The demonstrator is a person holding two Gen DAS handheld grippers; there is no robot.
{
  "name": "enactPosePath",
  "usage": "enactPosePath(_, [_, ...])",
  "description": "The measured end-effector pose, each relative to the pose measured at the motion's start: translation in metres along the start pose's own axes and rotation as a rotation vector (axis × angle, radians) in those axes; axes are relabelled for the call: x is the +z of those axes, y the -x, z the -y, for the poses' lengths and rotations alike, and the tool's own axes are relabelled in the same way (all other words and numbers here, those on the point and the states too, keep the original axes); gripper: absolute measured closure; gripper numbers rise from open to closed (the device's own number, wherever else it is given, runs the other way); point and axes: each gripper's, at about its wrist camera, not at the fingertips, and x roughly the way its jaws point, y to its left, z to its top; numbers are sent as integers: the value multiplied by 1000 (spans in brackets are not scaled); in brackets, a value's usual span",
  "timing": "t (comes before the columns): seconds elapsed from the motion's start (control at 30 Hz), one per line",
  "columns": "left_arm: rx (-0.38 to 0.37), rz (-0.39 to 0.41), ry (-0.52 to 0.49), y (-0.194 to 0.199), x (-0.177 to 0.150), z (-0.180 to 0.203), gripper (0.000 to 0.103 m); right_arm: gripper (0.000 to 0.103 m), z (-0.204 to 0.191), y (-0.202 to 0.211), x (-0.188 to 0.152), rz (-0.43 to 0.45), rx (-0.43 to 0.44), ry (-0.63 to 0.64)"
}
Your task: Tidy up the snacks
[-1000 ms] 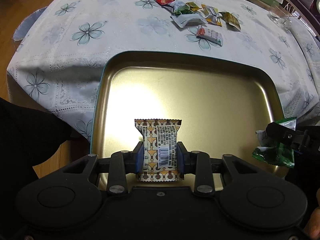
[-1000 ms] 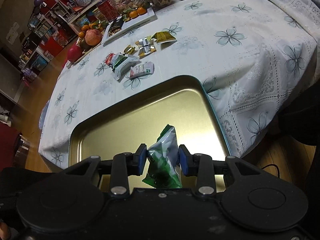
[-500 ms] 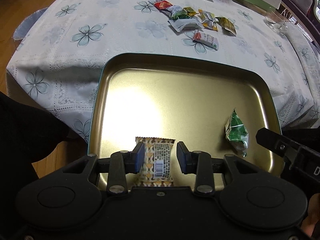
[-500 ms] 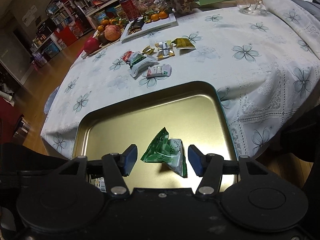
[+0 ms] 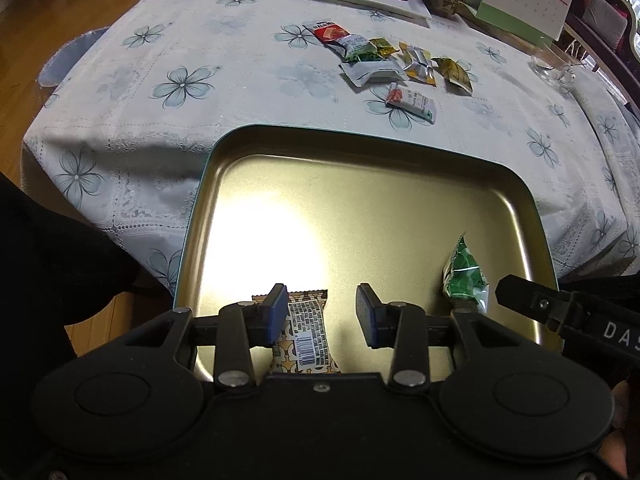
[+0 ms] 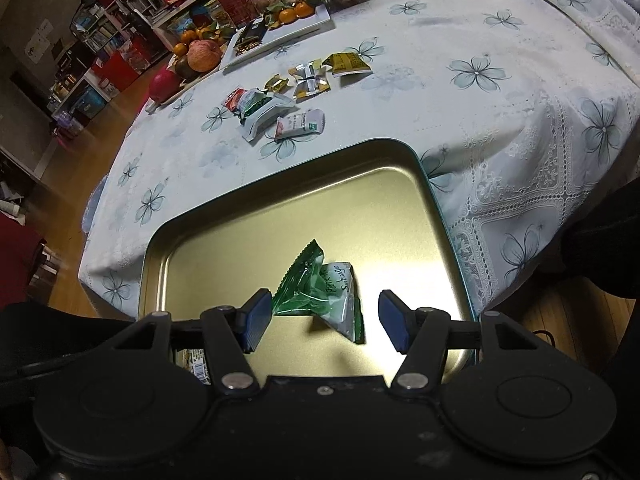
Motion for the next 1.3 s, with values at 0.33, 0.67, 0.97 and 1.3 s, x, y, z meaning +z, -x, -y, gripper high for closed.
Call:
enactPosePath(0.33, [29, 17, 20, 4, 2, -4, 56, 41, -19, 8, -12, 39, -43, 68])
enactPosePath(0.67, [30, -10, 38, 0, 4, -7, 56, 42, -19, -13, -7, -123, -51, 66])
enactPosePath(0.97, [51, -73, -7, -8, 7, -5, 56, 34, -24, -28, -6, -227, -108, 75])
enactPosePath(1.3, [63, -103, -3, -11, 8, -7, 56, 30, -34, -25, 15, -268, -154, 83])
